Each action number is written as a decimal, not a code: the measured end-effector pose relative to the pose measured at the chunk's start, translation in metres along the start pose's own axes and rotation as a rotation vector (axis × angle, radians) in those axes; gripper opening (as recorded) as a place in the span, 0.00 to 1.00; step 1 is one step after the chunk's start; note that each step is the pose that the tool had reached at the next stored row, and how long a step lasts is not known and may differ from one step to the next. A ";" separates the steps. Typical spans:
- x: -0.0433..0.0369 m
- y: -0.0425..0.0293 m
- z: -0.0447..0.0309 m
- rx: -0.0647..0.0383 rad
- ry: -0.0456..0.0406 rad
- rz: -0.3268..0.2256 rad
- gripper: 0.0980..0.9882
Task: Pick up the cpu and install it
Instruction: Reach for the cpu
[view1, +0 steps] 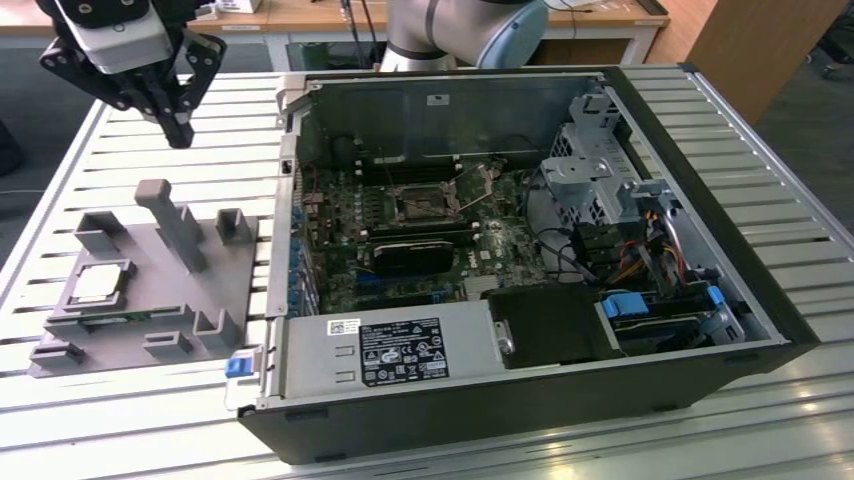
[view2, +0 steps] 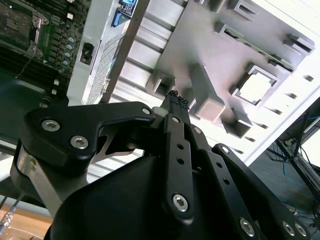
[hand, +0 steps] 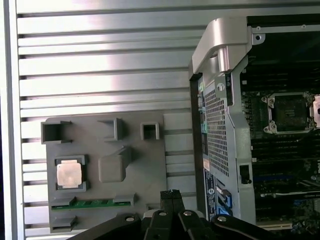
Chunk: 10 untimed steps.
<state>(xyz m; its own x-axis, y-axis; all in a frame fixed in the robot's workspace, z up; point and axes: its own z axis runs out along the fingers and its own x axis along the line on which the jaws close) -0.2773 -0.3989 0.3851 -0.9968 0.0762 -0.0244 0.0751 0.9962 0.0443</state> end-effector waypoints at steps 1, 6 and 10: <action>0.0006 0.0000 0.0000 0.000 0.0000 0.000 0.01; 0.0035 -0.0003 0.0001 0.000 -0.0001 0.000 0.01; 0.0056 -0.0004 0.0002 0.000 -0.0001 0.000 0.01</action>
<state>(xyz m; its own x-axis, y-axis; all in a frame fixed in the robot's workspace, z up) -0.2829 -0.3989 0.3848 -0.9968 0.0762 -0.0245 0.0751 0.9962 0.0444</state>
